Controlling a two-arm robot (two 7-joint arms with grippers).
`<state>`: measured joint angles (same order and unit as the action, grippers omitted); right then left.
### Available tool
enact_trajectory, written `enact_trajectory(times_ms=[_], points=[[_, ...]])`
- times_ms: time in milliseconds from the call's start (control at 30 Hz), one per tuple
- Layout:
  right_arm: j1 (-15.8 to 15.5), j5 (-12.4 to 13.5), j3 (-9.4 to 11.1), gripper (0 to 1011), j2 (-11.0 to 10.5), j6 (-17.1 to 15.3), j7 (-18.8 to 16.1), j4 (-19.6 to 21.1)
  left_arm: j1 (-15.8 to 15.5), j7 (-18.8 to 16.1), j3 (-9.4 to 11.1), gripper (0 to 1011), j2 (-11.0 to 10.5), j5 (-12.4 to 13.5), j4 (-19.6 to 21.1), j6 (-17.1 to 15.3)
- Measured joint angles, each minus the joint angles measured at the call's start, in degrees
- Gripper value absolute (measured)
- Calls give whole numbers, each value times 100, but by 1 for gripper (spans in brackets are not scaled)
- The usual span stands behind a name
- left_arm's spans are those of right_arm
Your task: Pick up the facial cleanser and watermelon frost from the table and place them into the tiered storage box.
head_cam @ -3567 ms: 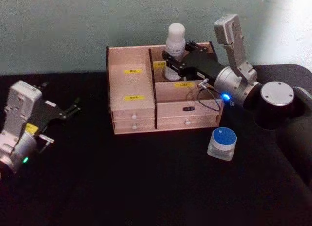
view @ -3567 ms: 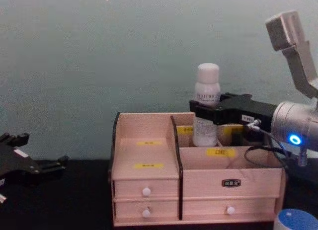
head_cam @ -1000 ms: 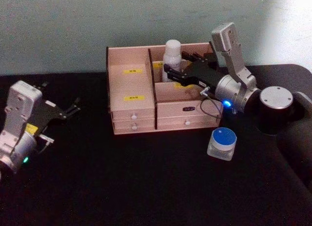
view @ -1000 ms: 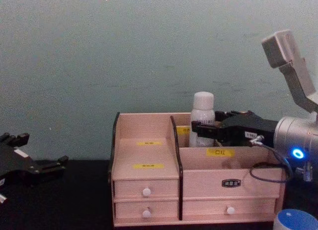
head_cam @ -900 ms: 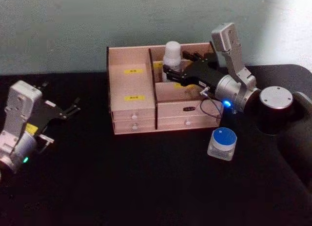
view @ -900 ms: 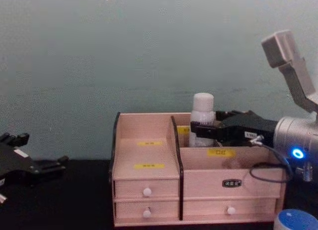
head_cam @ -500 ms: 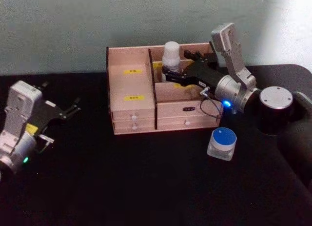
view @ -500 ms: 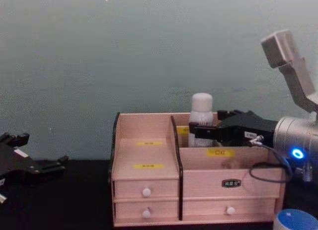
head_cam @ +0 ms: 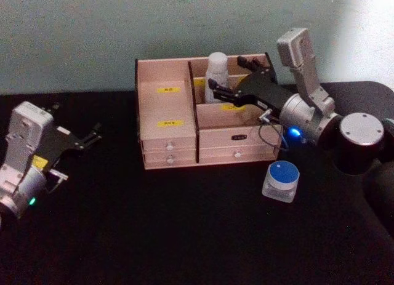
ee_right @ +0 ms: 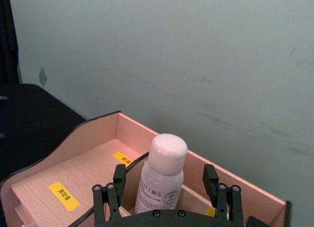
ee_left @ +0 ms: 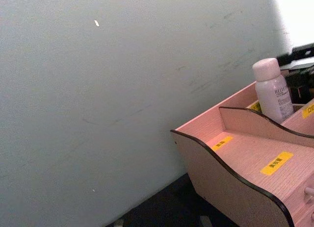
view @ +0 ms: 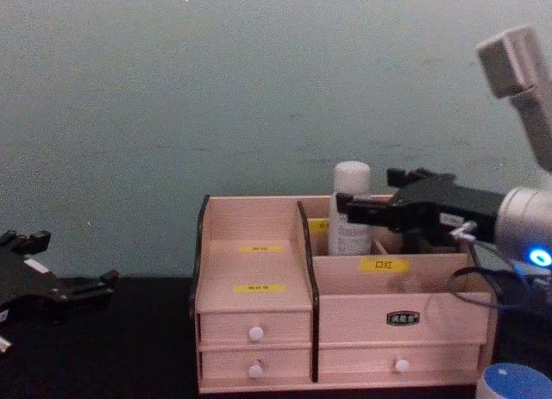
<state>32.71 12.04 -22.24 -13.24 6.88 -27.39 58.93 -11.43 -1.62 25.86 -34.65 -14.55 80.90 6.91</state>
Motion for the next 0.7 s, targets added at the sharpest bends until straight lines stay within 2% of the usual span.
enact_trajectory(times_ms=[133,233,267,433,533,700], points=[[-379,35,94,1003,-232,-68,81,680,0,0,0,1001,0,0,0,0],[-602,80,164,1002,-381,-113,108,1046,0,0,0,1001,0,0,0,0],[-770,120,218,1003,-496,-145,112,1301,0,0,0,1001,0,0,0,0],[-1342,283,417,1003,-898,-262,114,2056,0,0,0,1001,0,0,0,0],[-1561,344,496,1003,-1050,-302,114,2292,0,0,0,1001,0,0,0,0],[-2110,475,675,1003,-1377,-314,107,2745,0,0,0,1001,0,0,0,0]])
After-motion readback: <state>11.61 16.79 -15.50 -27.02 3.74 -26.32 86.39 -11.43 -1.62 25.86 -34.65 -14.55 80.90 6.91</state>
